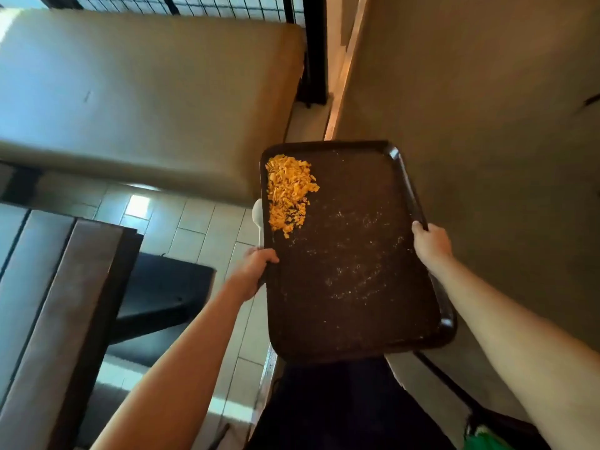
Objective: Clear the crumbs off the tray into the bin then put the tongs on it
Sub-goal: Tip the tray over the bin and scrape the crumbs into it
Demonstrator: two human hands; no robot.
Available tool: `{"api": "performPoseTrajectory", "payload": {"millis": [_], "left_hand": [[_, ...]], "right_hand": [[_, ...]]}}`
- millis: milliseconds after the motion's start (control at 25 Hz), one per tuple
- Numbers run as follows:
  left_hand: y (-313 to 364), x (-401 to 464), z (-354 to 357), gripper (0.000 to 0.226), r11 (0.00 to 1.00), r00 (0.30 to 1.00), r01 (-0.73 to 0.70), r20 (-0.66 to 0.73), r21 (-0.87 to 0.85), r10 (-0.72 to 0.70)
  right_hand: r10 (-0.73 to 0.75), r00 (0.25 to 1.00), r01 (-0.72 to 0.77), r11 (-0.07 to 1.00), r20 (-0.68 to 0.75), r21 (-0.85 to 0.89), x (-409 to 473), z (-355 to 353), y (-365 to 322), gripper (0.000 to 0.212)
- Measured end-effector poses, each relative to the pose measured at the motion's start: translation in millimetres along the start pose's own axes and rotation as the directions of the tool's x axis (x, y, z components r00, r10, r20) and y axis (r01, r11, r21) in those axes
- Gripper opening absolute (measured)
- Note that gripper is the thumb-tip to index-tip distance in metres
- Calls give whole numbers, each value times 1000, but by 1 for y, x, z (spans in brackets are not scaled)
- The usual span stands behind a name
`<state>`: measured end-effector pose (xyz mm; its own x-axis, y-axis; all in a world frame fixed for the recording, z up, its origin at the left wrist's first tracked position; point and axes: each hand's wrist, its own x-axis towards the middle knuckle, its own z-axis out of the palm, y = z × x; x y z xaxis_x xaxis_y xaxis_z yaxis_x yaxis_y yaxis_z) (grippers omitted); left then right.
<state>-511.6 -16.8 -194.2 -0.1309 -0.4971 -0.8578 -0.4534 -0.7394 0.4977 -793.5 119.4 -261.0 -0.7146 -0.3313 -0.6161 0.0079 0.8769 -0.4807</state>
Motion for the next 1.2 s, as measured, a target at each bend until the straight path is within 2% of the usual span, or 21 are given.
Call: {"api": "performPoseTrajectory", "payload": {"millis": [120,320,480,640,800,1200], "left_hand": [[-12,34,2,22,991,999,8,39,132,-13],[-37,91,-1,46,924,987,-94,-85,371,134],[-58,127,11,32,835,985,-96,-71,541,159],[-77,174,32,22,822,989,-111,-17,559,145],[-99,213,54,34,810,993,-83,-18,580,115],[-138,279,56,43,815,997,-12,-54,579,53]], "right_hand": [[40,997,-39,999,-68,16,13,9,29,36],[119,983,-130,989,-140,-74,26,11,82,40],[163,978,-180,975,-131,-129,39,21,118,37],[195,973,-217,955,-123,-201,58,39,139,33],[204,971,-232,928,-125,-291,78,57,149,34],[100,992,-123,883,-73,-453,118,104,144,36]]}}
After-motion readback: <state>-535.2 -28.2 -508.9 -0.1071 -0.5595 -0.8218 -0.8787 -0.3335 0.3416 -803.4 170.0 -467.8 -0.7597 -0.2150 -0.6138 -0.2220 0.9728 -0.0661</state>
